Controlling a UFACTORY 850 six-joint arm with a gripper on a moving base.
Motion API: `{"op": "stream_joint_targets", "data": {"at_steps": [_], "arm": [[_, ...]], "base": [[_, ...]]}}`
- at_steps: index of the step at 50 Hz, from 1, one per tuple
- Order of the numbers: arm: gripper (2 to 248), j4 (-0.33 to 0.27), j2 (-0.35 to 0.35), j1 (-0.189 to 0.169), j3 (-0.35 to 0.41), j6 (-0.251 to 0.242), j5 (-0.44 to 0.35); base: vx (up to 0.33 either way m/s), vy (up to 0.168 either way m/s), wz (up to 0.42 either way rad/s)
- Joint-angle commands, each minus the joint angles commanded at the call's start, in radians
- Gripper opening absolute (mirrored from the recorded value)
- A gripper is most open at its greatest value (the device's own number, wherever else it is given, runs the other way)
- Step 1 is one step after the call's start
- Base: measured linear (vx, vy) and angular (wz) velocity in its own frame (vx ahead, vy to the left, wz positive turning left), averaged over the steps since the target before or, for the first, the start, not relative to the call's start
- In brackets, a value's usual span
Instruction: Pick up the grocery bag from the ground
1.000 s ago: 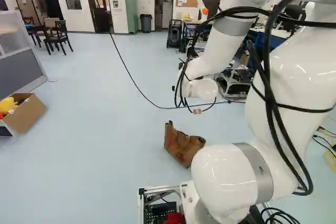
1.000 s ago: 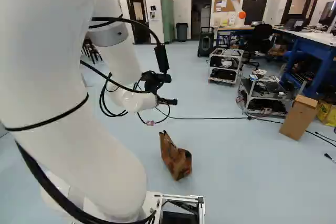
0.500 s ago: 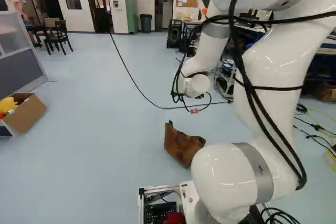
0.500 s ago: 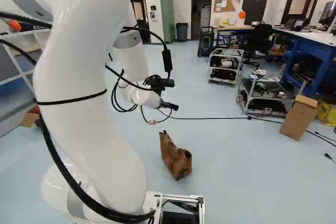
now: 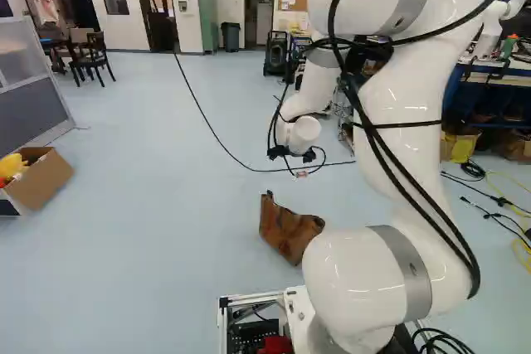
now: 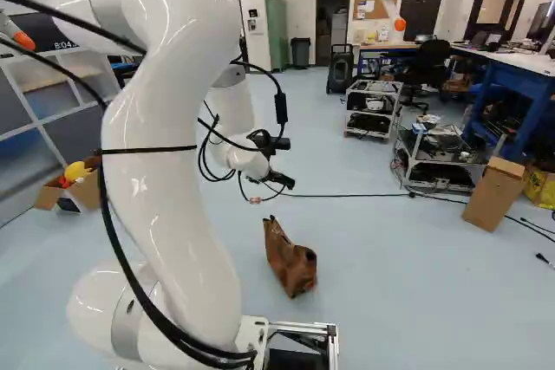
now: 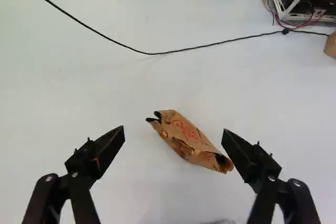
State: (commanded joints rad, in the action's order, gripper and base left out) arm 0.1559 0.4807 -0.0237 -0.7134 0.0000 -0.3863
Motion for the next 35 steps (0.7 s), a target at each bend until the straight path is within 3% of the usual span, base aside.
{"op": "stream_joint_targets", "data": {"at_steps": [21,35], "arm": [[247,0.05,0.13,-0.05,-0.116,0.0,0.139],[247,0.063,0.2,-0.078,-0.174,0.0,0.187]], "base": [[0.0,0.0,0.0],[0.0,0.0,0.0]]}}
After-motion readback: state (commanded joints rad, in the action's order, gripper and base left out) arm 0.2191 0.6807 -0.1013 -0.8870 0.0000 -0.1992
